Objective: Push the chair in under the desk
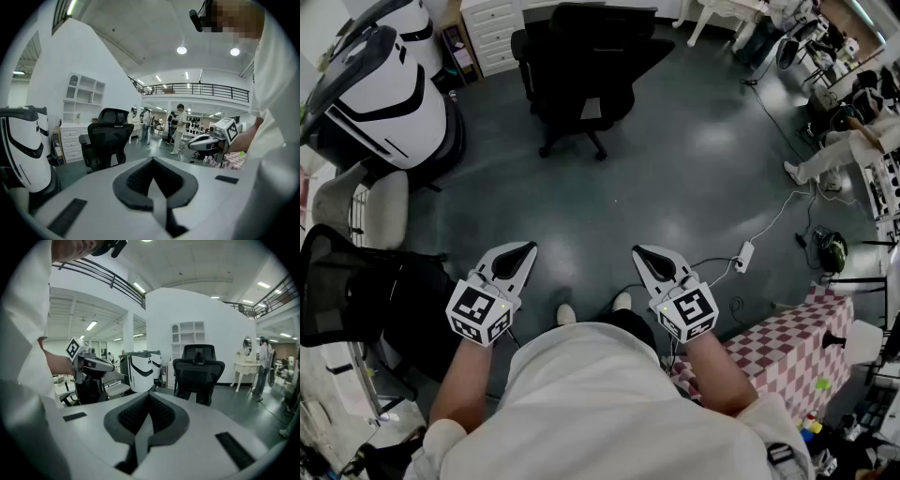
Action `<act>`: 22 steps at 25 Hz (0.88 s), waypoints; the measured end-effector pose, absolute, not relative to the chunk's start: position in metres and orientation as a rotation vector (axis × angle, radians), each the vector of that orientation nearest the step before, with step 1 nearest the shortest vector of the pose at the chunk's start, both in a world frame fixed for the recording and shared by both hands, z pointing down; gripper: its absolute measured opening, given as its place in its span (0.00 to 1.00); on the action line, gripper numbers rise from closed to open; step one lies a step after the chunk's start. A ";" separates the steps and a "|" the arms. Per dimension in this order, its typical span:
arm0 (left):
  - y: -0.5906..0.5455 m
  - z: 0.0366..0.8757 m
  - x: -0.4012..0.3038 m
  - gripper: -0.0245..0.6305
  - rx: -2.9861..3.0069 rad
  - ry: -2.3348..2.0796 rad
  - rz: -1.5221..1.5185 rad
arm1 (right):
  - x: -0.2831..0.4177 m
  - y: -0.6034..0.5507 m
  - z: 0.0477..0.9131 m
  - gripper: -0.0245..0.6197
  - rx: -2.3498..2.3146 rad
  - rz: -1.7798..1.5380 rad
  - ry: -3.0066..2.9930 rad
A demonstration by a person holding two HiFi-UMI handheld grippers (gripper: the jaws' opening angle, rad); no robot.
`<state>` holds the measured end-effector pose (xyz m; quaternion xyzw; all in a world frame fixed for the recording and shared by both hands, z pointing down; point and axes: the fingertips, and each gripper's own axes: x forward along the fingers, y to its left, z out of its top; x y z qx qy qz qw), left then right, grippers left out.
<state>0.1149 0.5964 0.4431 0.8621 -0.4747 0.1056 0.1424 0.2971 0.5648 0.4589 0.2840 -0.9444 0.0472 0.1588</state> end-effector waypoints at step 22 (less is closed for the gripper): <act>0.641 0.453 0.072 0.16 2.488 -1.388 0.320 | 0.255 0.591 0.451 0.19 0.868 0.155 -2.669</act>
